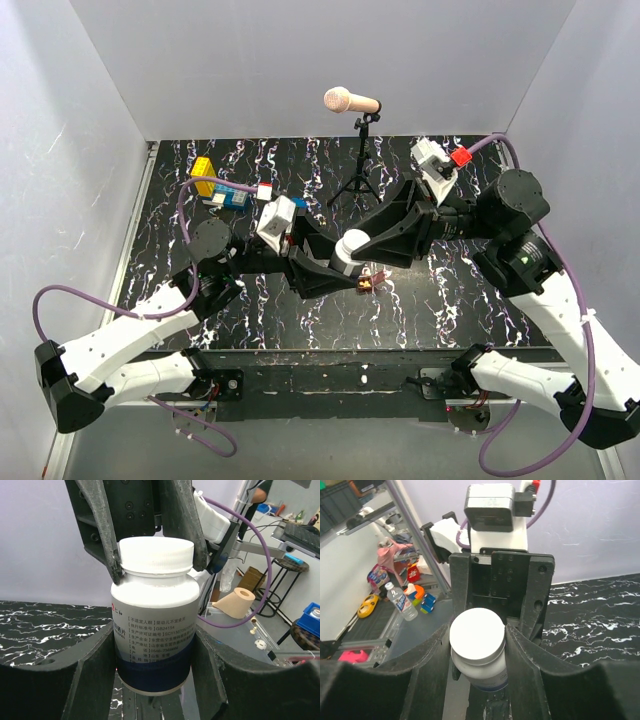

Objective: Sort the pills into containers

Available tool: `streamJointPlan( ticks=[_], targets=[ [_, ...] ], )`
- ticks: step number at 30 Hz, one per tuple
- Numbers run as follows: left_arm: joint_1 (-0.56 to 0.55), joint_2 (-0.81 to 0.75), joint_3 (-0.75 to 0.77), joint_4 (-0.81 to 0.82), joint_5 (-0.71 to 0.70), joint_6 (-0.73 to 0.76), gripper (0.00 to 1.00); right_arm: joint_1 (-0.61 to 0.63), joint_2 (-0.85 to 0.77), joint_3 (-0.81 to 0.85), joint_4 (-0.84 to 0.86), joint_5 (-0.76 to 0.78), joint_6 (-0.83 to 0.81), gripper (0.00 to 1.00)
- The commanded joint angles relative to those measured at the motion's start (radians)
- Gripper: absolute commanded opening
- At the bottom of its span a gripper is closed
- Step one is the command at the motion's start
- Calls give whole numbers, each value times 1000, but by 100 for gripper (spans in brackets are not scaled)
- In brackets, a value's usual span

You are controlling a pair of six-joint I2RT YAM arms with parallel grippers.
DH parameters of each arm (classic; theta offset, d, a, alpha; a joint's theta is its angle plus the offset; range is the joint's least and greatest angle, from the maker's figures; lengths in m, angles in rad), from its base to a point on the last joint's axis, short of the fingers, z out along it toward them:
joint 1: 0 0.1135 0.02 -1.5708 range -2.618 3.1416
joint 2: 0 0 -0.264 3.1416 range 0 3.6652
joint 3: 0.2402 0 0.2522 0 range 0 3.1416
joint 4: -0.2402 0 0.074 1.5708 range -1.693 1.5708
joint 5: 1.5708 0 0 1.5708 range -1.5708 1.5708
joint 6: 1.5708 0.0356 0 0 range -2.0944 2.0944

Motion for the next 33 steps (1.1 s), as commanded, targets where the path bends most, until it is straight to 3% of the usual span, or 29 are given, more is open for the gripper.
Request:
streamJointPlan(
  ticks=[1, 7, 18, 27, 31, 33],
  targets=[
    [2, -30, 66, -77, -154, 61, 0, -2, -34, 2, -105, 102, -69, 32],
    [2, -42, 106, -197, -322, 131, 0, 0, -35, 19, -215, 241, -98, 17],
    [2, 23, 180, -335, -624, 263, 0, 0, 15, 68, -349, 500, -46, 1],
    [-14, 119, 226, -366, -820, 354, 0, 9, 51, 108, -416, 651, -9, 1],
    [-20, 129, 223, -378, -863, 375, 0, 9, 52, 108, -404, 633, -14, 1],
    [-20, 117, 212, -378, -873, 377, 0, 9, 25, 82, -373, 623, -17, 16]
  ],
)
